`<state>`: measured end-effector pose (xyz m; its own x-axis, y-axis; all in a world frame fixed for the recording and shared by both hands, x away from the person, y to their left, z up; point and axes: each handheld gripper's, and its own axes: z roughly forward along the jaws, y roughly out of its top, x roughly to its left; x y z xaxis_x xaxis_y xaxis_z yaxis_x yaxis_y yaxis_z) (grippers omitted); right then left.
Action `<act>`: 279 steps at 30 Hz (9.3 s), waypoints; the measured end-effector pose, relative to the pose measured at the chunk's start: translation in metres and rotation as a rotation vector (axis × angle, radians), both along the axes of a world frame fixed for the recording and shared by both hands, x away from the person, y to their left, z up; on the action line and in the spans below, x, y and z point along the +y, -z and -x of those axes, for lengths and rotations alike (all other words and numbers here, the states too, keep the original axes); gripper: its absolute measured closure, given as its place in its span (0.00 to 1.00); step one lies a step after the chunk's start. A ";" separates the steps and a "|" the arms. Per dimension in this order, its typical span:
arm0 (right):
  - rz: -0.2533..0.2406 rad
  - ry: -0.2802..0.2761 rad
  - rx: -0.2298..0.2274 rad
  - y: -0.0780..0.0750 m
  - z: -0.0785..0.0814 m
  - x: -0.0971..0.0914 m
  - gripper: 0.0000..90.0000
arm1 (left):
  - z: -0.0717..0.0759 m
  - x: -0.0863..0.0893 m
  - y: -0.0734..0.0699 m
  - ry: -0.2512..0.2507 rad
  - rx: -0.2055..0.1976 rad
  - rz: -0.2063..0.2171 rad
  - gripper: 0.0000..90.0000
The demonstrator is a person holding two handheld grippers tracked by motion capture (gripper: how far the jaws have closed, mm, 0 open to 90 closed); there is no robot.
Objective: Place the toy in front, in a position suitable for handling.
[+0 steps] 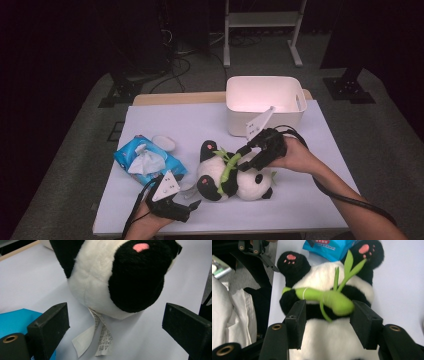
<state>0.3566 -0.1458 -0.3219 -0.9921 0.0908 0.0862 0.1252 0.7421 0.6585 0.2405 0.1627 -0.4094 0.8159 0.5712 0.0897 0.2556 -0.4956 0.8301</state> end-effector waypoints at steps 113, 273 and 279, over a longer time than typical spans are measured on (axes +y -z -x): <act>0.021 0.114 -0.100 0.050 0.022 -0.046 0.30 | -0.082 0.064 -0.067 0.198 0.092 -0.386 0.99; -0.133 0.047 -0.128 0.039 0.025 -0.046 0.95 | -0.071 -0.058 -0.058 0.571 0.229 -0.259 0.52; -0.125 0.070 -0.130 0.044 0.030 -0.050 0.96 | -0.071 -0.057 -0.071 0.551 0.174 -0.239 0.50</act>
<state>0.3266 -0.1957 -0.3662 -0.9873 0.1566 -0.0272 0.0815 0.6459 0.7590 0.3118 0.1056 -0.3379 0.9991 0.0429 0.0021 0.0312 -0.7601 0.6490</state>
